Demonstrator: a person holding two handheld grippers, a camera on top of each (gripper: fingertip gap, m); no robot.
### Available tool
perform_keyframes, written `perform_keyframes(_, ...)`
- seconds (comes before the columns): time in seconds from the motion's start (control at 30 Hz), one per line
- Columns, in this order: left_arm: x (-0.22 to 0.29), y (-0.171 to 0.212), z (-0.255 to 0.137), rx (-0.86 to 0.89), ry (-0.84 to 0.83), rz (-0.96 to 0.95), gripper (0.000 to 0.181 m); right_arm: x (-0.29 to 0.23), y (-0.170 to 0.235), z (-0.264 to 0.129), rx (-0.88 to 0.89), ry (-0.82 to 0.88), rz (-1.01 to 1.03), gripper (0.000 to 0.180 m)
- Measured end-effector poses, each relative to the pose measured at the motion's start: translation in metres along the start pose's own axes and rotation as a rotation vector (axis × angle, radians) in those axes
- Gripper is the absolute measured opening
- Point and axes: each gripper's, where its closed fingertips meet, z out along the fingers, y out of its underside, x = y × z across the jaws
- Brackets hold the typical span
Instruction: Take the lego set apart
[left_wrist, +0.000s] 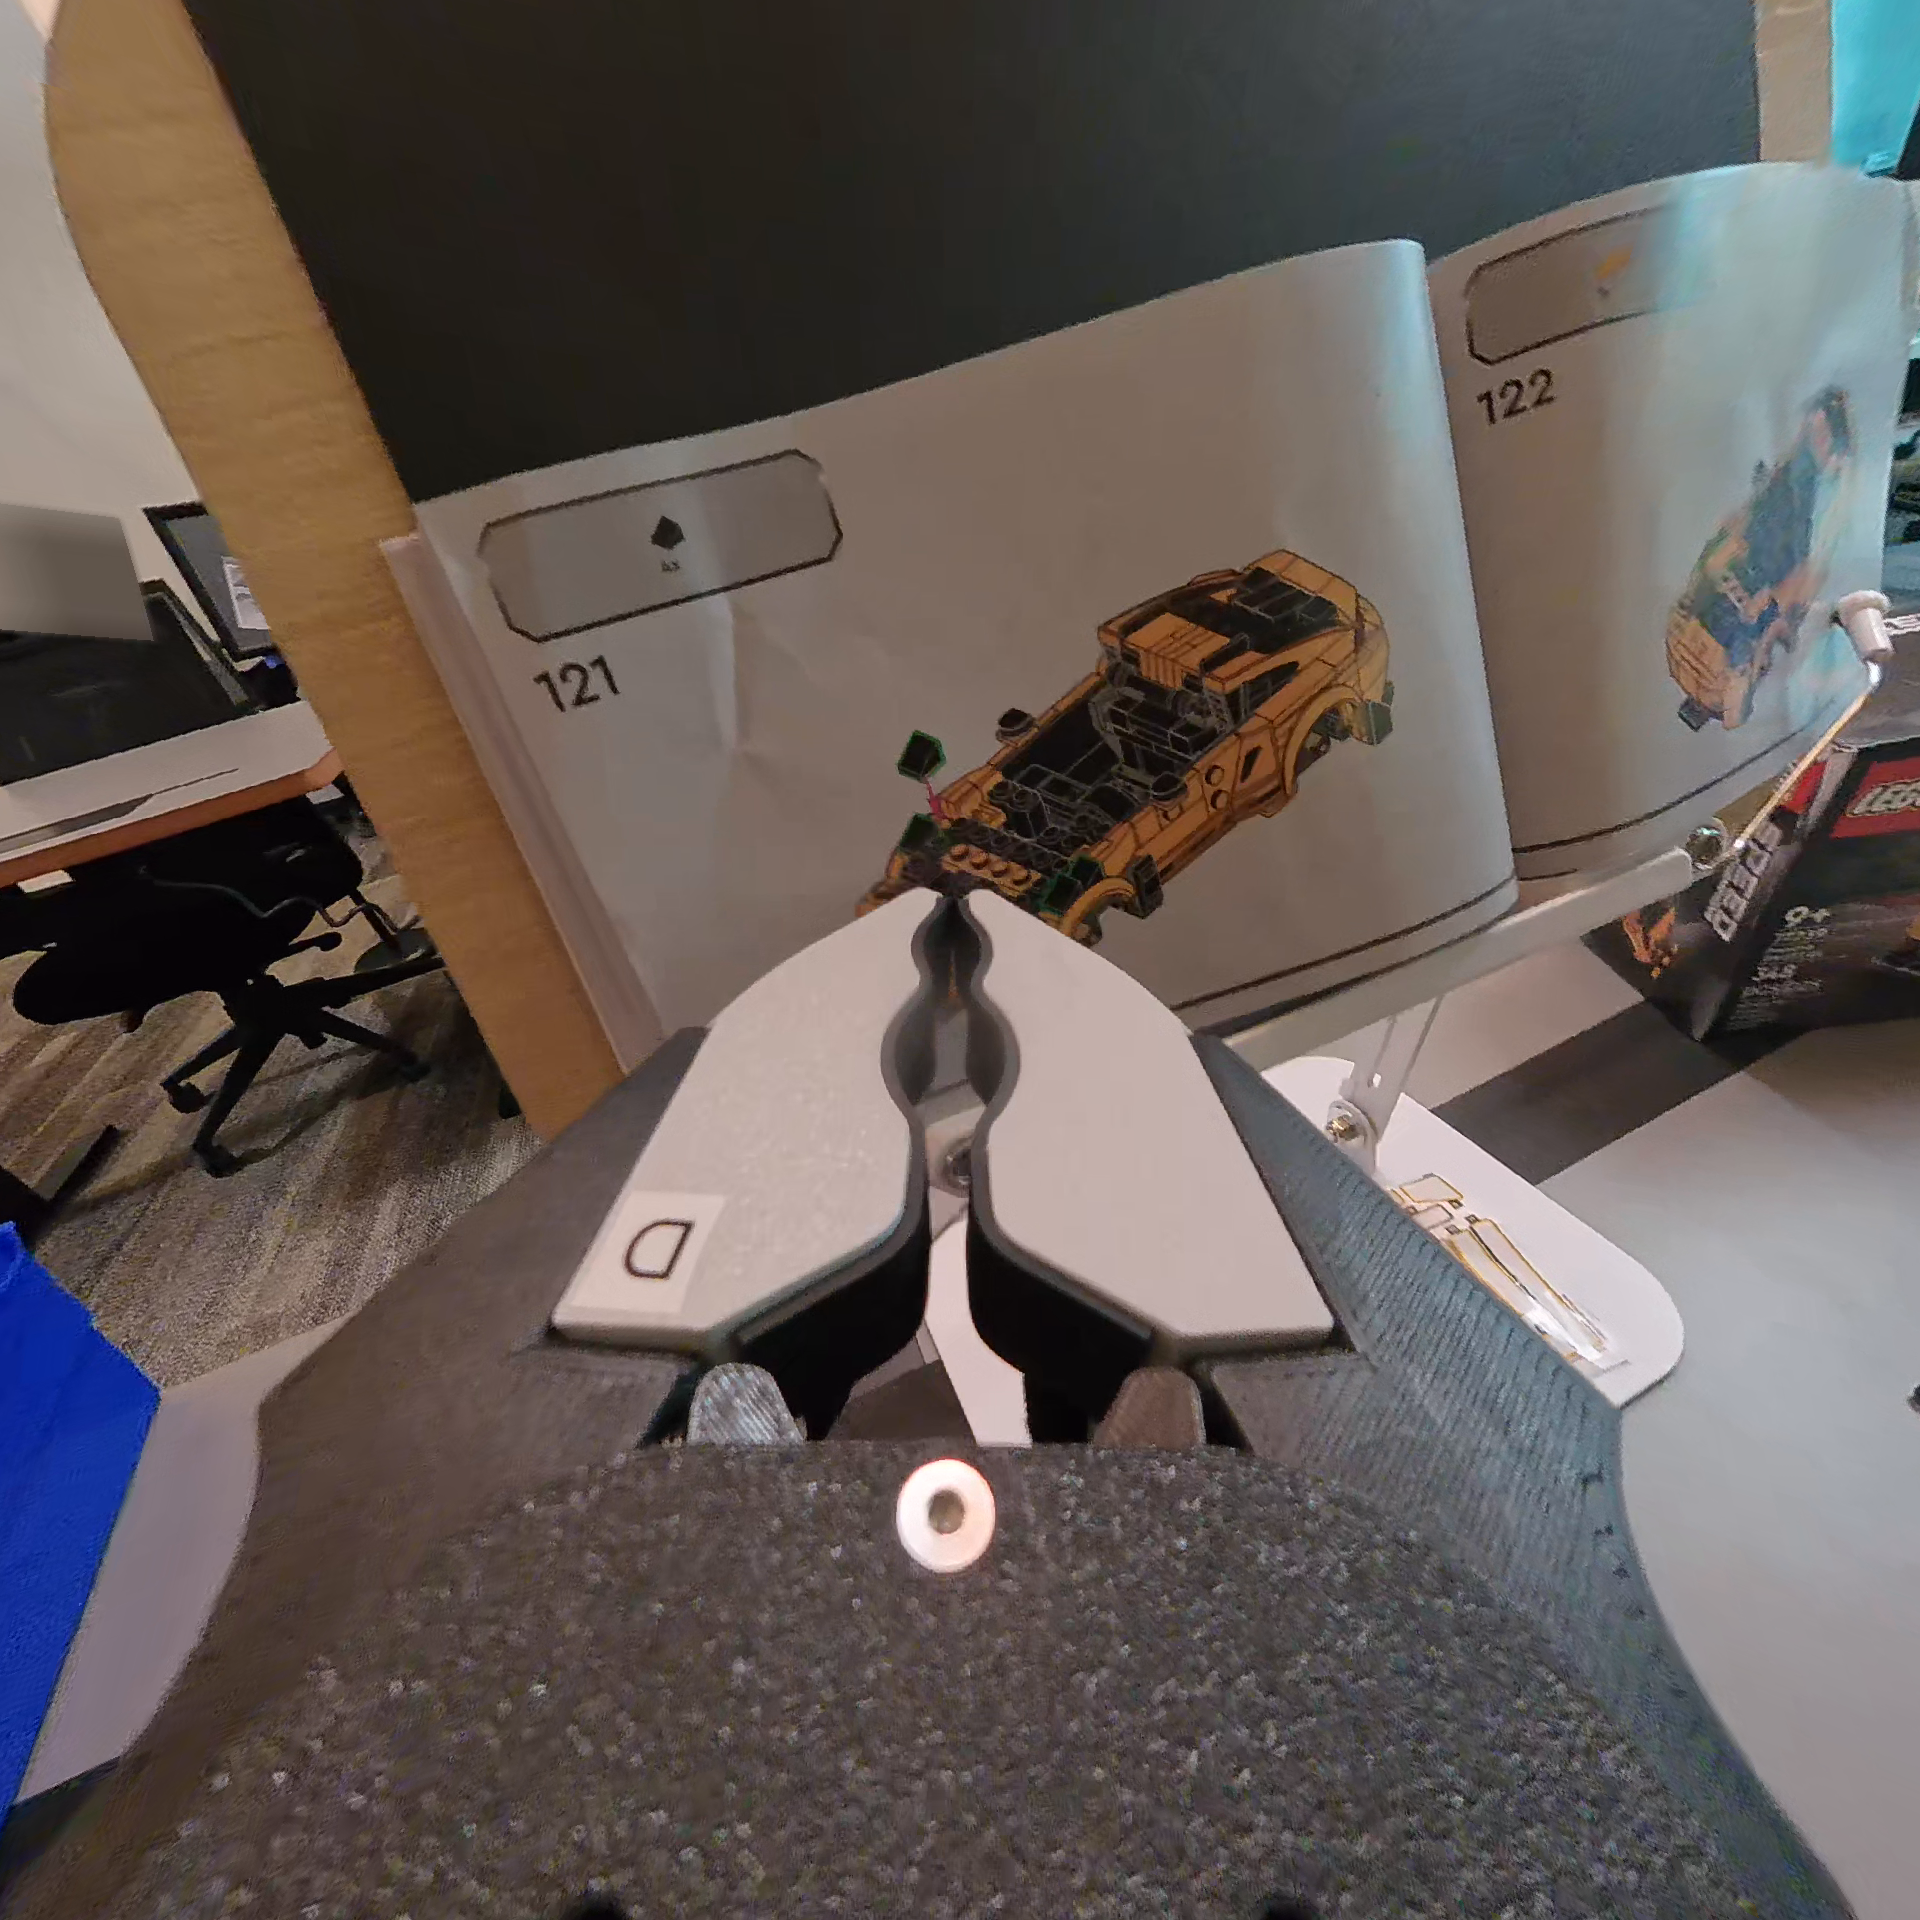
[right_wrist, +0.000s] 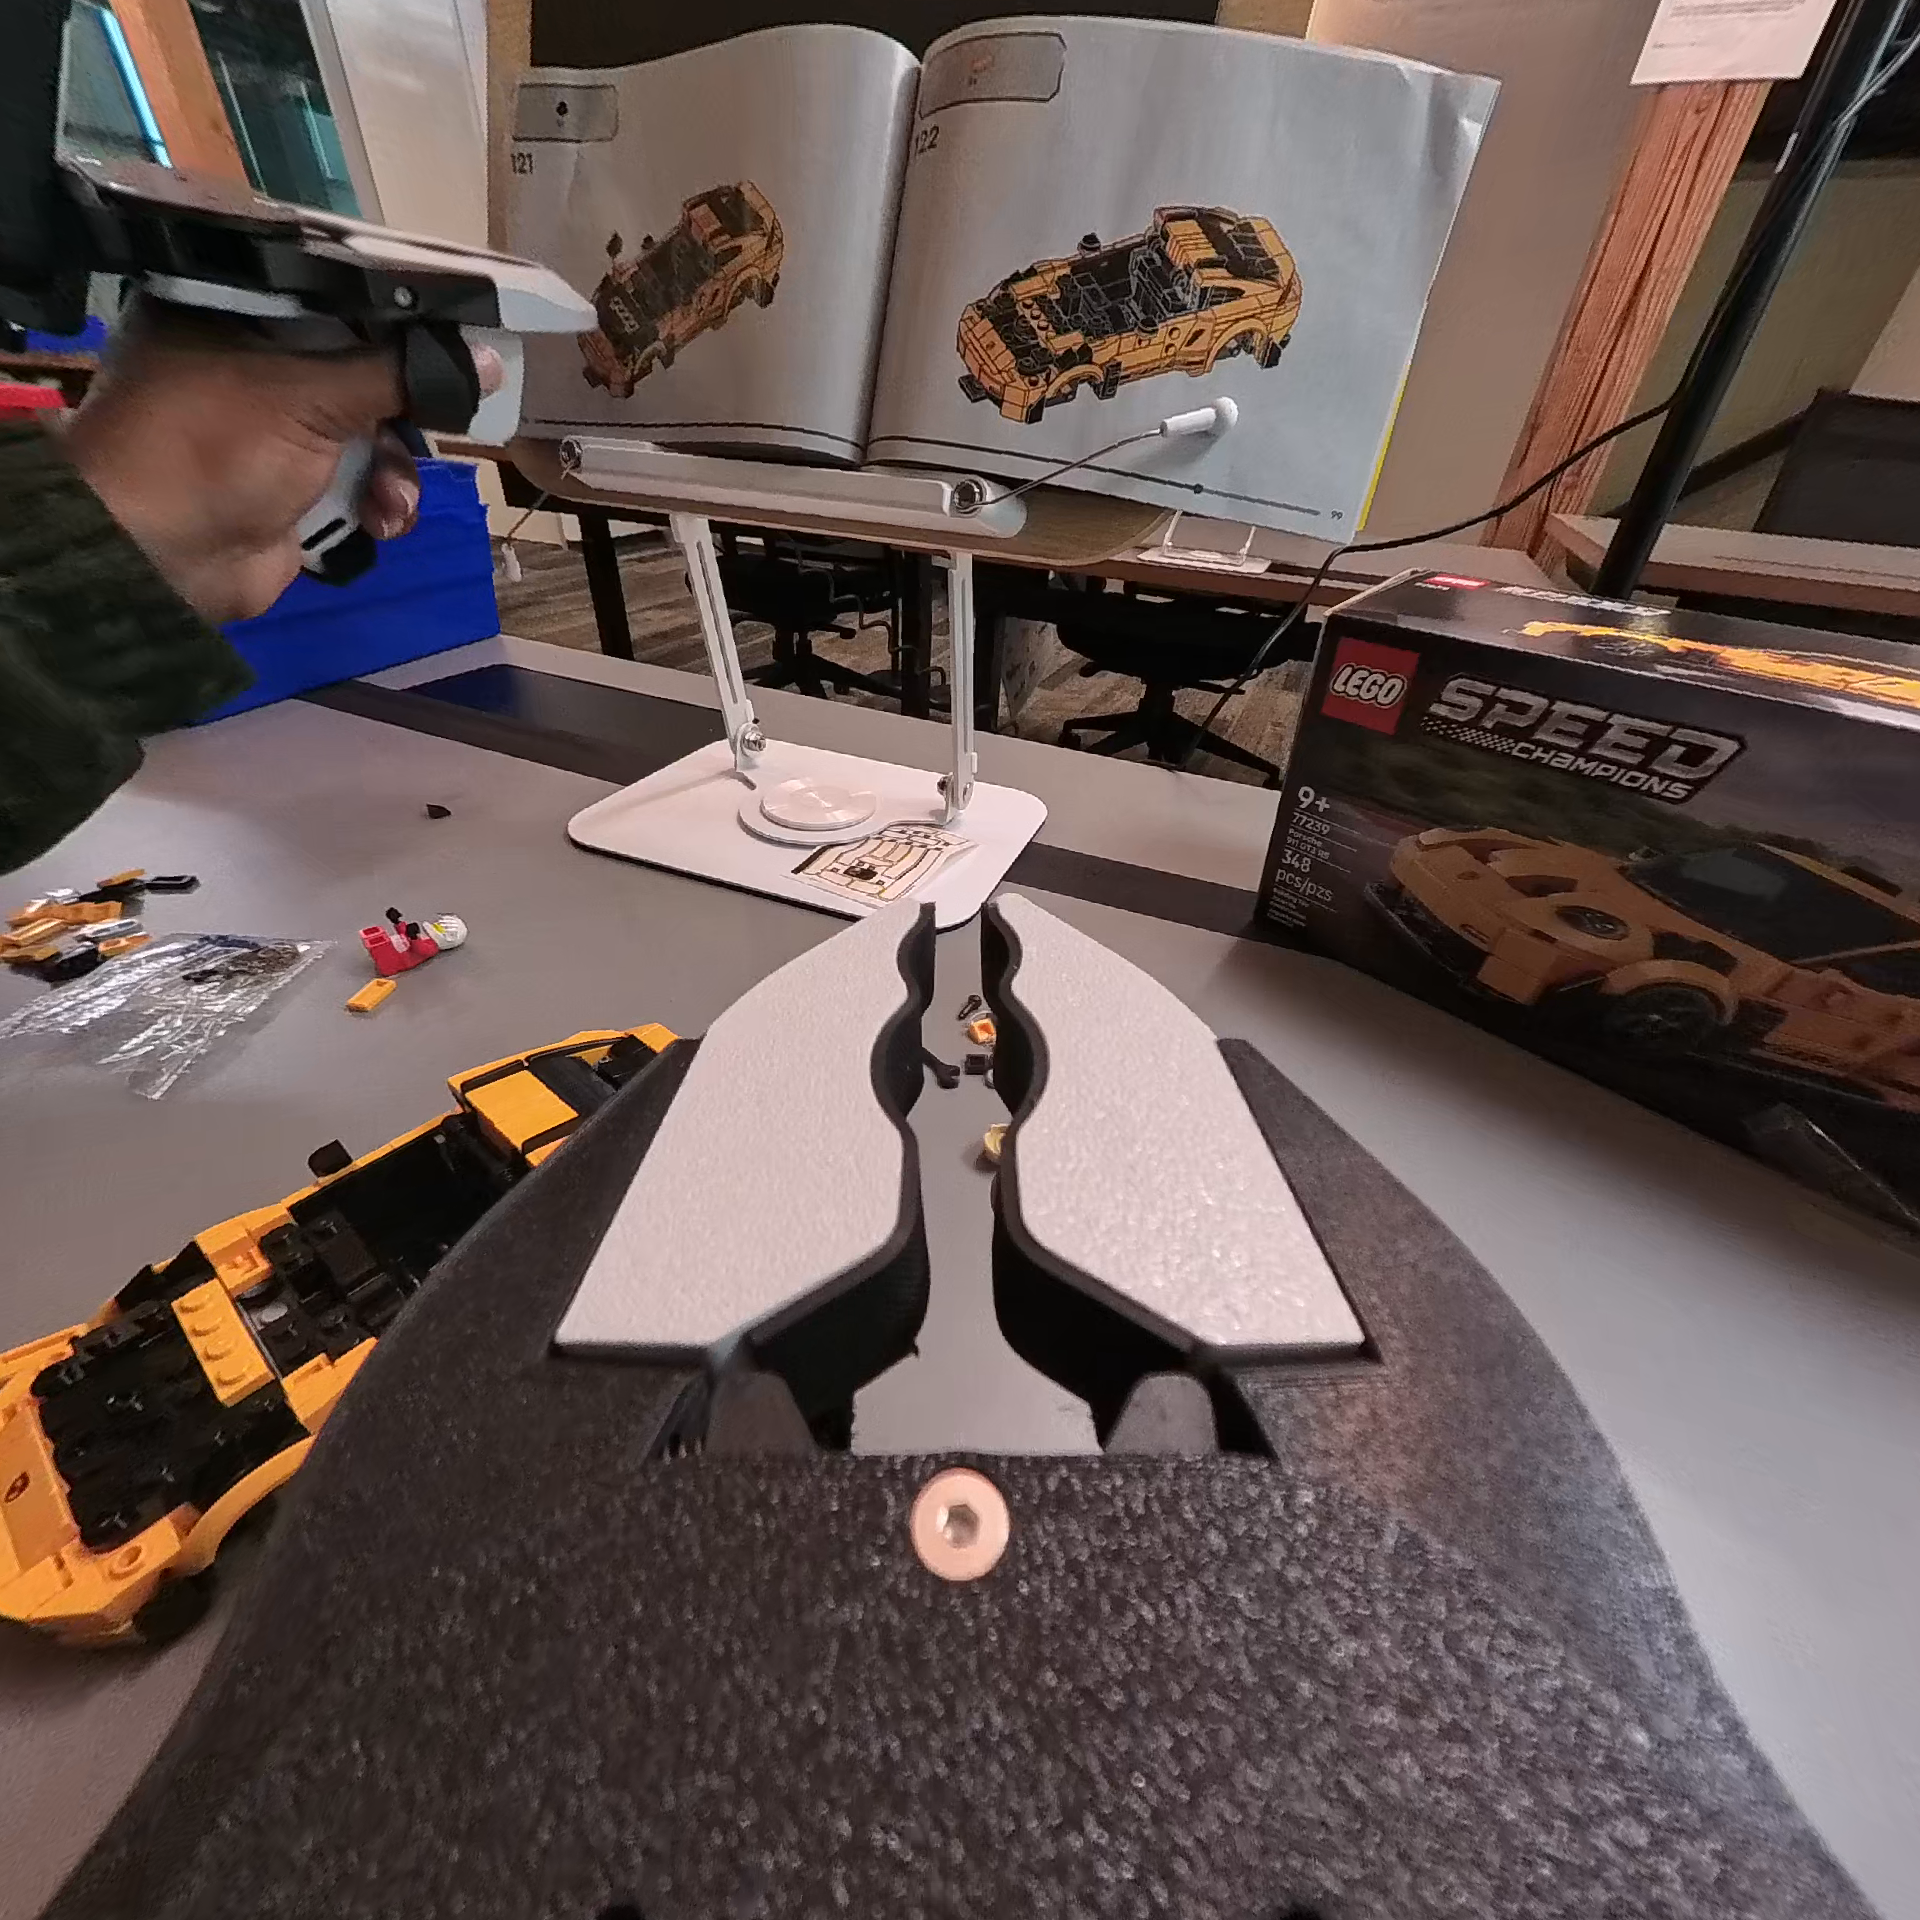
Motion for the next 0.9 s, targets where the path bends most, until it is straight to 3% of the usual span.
perform_keyframes(0.77, 0.032, -0.004, 0.003, -0.005, 0.063, 0.029, 0.000, -0.001, 0.001, 0.000, -0.004, -0.005, -0.002, 0.008)
perform_keyframes(0.9, 0.058, -0.001, -0.018, -0.012, 0.214, -0.007, 0.000, -0.002, 0.000, 0.000, -0.003, -0.011, -0.003, 0.008)
